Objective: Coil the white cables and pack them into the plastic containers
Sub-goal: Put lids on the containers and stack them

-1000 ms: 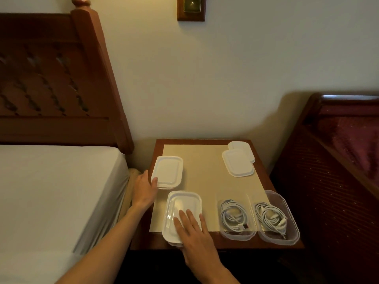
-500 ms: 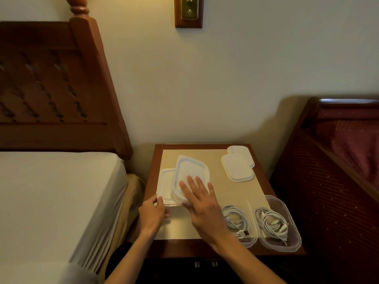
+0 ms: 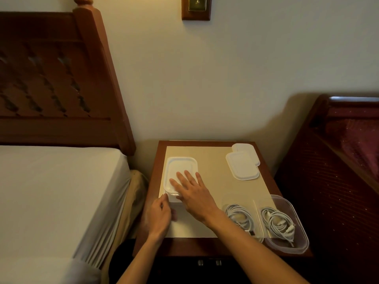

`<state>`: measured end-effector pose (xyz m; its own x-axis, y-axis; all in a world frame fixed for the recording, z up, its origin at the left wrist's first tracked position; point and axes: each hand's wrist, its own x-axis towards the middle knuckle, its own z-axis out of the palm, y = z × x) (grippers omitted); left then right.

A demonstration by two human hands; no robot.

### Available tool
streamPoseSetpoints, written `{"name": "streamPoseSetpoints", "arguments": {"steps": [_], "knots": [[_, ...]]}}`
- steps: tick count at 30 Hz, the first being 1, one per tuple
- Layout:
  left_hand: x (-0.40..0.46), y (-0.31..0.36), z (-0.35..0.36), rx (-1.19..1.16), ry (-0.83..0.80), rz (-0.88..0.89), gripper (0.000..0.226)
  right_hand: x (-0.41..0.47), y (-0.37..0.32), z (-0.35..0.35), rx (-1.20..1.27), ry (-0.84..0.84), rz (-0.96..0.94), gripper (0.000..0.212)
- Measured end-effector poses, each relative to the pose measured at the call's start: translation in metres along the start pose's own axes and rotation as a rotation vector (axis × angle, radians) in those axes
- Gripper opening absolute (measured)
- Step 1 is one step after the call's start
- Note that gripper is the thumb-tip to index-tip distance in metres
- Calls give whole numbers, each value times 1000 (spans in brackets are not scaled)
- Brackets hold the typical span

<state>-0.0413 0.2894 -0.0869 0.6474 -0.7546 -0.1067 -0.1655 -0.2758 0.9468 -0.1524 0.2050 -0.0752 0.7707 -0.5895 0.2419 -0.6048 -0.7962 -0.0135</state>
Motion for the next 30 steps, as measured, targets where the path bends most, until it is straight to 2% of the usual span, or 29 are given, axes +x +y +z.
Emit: {"name": "streamPoseSetpoints", "arguments": {"steps": [2, 4, 7, 10, 12, 14, 18, 20, 22, 24, 27, 30], "knots": [[1, -3, 3, 18, 25, 18, 35, 0, 1, -9, 97, 34, -14, 72], [1, -1, 7, 20, 59, 28, 33, -2, 10, -24, 240, 137, 35, 76], [2, 3, 20, -31, 111, -18, 29, -3, 51, -34, 403, 261, 321, 59], [6, 6, 29, -48, 110, -42, 30, -7, 111, -27, 366, 104, 679, 49], [11, 11, 31, -48, 95, -26, 29, -13, 146, -19, 228, -37, 807, 55], [16, 21, 32, -32, 80, -14, 26, -18, 172, -11, 144, -133, 875, 69], [24, 21, 34, -92, 75, -79, 27, -13, 198, -4, 180, -227, 991, 96], [15, 17, 37, -101, 172, -165, 41, -12, 204, 1, 214, -213, 1002, 95], [-6, 11, 42, -4, 271, -172, 36, -14, 208, 5, 259, -173, 984, 89], [-34, 8, 52, 48, 188, -102, 25, -18, 208, 4, 310, -94, 968, 83], [-64, 6, 76, 101, -87, 12, 15, -25, 200, -12, 421, 95, 931, 75], [-74, 13, 94, 248, -186, 157, 12, -39, 180, -48, 663, 297, 915, 73]]}}
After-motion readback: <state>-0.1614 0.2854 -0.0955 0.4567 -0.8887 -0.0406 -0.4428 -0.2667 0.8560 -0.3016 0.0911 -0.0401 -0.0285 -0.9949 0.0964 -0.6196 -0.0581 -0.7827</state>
